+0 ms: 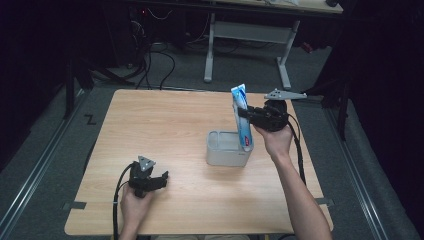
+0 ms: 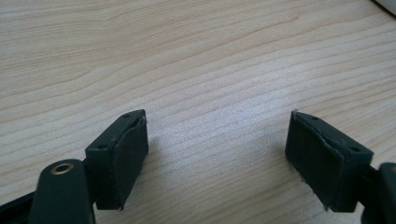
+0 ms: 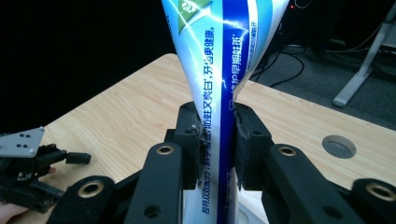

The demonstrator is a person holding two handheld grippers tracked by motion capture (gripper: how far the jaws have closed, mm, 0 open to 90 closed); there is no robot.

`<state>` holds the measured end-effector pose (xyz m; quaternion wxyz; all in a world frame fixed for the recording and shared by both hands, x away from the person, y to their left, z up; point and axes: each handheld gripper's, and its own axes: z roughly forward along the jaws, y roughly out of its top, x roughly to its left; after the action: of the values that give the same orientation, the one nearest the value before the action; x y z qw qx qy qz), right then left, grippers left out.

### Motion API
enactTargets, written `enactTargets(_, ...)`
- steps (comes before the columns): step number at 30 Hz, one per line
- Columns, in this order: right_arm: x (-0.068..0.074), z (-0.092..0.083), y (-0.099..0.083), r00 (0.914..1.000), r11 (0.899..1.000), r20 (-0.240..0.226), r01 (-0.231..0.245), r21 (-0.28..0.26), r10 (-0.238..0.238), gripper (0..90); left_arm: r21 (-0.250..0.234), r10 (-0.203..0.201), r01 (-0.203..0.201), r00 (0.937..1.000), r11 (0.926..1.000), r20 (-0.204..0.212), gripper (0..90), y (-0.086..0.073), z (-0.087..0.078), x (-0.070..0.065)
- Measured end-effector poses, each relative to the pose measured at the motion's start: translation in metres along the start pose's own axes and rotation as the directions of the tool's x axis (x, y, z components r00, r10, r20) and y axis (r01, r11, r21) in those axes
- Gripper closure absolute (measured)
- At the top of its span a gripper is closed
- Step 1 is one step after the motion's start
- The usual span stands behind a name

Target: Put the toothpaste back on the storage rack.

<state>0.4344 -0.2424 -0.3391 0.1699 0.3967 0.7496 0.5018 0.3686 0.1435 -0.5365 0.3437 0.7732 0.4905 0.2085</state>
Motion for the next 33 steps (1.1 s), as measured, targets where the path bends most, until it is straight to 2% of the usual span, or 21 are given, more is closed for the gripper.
enactTargets(8, -0.001, 0.007, 0.002, 0.9998, 1.000, 0.017, -0.014, -0.017, 0.014, 74.1, 0.000, 0.000, 0.000, 1.0000, 1.0000, 0.000, 21.6, 0.000, 0.000, 0.000)
enactTargets(21, 0.003, 0.022, 0.002, 0.9999, 1.000, 0.012, -0.011, -0.029, 0.011, 74.1, 0.000, 0.000, 0.000, 1.0000, 1.0000, 0.000, 21.6, 0.000, 0.000, 0.000)
enactTargets(33, 0.008, 0.033, -0.005, 0.9999, 1.000, 0.014, 0.006, -0.003, -0.006, 73.9, -0.001, 0.000, 0.000, 1.0000, 1.0000, 0.000, 21.5, 0.000, 0.000, 0.000)
